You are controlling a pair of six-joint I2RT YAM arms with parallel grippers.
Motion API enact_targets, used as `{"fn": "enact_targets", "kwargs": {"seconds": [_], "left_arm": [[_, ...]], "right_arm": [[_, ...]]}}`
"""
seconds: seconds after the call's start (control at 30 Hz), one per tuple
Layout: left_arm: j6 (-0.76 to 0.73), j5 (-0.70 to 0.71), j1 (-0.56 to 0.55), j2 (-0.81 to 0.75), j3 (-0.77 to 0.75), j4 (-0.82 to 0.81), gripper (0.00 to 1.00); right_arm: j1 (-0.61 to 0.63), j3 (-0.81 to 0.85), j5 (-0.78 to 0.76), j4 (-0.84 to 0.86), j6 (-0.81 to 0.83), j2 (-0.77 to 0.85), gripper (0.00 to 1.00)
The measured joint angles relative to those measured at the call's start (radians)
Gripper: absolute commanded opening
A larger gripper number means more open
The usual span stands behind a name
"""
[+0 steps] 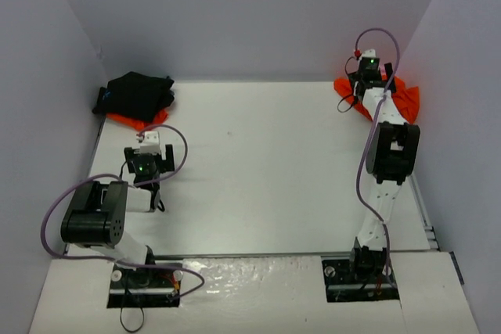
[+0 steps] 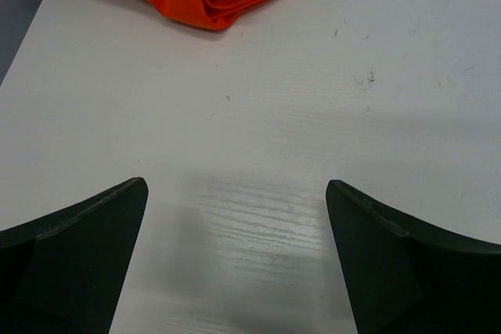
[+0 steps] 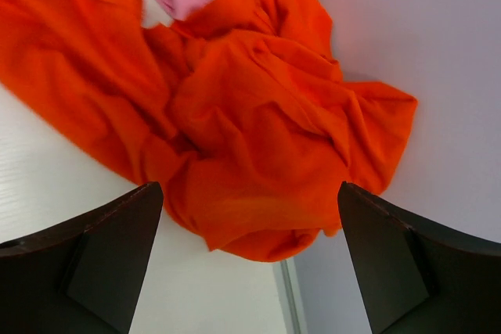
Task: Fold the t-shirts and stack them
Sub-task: Grab the tshirt from the pile, then move the tshirt to the center of the board
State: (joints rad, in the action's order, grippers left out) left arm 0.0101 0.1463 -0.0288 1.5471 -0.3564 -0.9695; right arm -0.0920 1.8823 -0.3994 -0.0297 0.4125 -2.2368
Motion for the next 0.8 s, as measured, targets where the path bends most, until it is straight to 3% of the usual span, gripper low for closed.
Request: {"fn": "enact_targets", "kwargs": {"seconds": [0.37,0.4,0.5,0.53,0.57,0.8], "left_arm": [[0.000,0.000,0.000,0.000,0.000,0.000,0.97],[0.000,-0.001,0.000,0.000,0.000,0.000,0.97],[0.000,-0.009,0.000,0.000,0.000,0.000,0.97],[0.000,-0.013,0.000,0.000,0.000,0.000,0.97],[-0.001,-0.015,0.000,0.000,0.000,0.000,0.97],[-0.001,-0.019,0.000,0.000,0.000,0.000,0.97]], "right_arm": [[-0.060,0.033,-0.044,-0.049,0.002,-0.095,0.81],[-0.060,0.033,-0.044,-0.052,0.004,-0.106,0.75],[-0.064,0.033,-0.043,-0.062,0.011,-0.135,0.38],[-0.065,0.033,-0.043,-0.066,0.013,-0.144,0.23],[-0.065,0.033,-0.044,-0.069,0.014,-0.152,0.00],[-0.066,0.032,-0.034,-0.072,0.003,-0.166,0.00]]}}
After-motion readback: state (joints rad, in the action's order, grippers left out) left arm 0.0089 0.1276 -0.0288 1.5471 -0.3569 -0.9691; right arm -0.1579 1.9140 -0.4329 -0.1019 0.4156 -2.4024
